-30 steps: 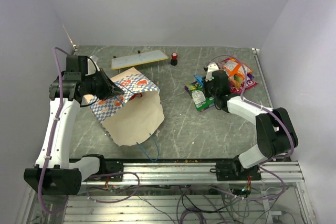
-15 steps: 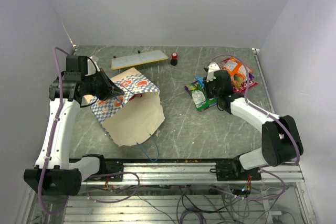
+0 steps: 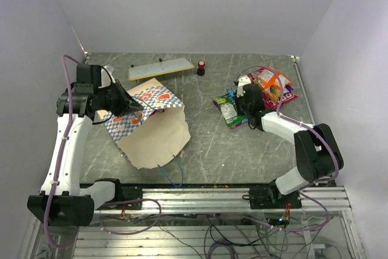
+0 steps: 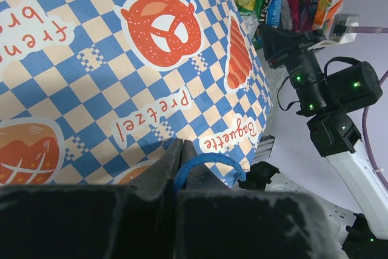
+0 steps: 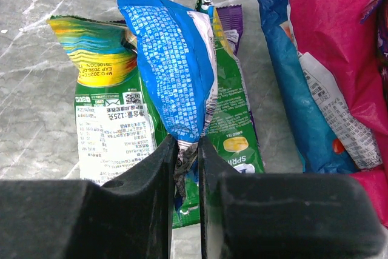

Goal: Take the snacks out of the paper bag
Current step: Place the snack at the center of the board, then take out the snack from the paper bag.

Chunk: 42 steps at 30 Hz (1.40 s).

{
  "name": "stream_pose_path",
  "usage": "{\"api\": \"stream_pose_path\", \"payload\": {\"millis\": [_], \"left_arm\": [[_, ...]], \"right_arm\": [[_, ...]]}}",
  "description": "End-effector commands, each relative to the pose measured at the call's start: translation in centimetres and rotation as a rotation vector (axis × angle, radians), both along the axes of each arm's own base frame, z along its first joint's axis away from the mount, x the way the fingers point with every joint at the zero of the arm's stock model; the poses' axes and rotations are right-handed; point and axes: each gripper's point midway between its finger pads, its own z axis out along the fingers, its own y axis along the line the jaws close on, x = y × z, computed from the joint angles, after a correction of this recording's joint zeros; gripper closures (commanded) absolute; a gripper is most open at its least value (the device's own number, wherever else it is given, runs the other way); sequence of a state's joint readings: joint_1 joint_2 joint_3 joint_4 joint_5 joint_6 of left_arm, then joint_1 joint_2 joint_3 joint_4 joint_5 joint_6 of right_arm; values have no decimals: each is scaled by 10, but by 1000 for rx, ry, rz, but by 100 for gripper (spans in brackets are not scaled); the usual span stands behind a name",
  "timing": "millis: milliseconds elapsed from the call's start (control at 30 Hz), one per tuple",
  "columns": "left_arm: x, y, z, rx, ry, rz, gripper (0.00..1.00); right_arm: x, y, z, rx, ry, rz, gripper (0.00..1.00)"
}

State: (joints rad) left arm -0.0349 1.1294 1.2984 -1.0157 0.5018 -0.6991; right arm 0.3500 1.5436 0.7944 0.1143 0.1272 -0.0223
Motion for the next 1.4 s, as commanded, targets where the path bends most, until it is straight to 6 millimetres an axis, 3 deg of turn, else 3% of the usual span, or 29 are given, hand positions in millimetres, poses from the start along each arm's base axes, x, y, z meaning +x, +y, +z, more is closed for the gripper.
{"api": "stream_pose_path", "payload": {"millis": [0,267,500,600,667,800,900,1067,1167,1367], "left_arm": [[-2,-3,11,-8,-41,-20,93],[0,-4,8,-20,-37,-17,93],[1,-6,6,-32,-33,-17,93],[1,-6,7,-33,-35,-19,93],[0,-6,8,-33,-36,-19,93],[-1,-7,8,-37,-37,-22,93],[-1,-7,9,-37,-41,-22,93],[-2,-7,10,-43,-44,-25,93],[-1,-8,10,-45,-43,-26,93],[-1,-8,12,-44,-46,-28,93]], "right_arm": [[-10,0,-11,-23,60,17,82],[-11,7,45,19,-39,69,48],[-9,3,82,8,-123,78,36],[-13,17,96,38,-149,167,33],[-24,39,105,94,-190,306,31],[-66,98,132,206,-299,611,27],[-118,148,150,189,-430,858,25],[-188,205,166,202,-584,1081,25],[-221,240,158,138,-642,1195,25],[-224,299,126,-104,-683,1269,25]]}}
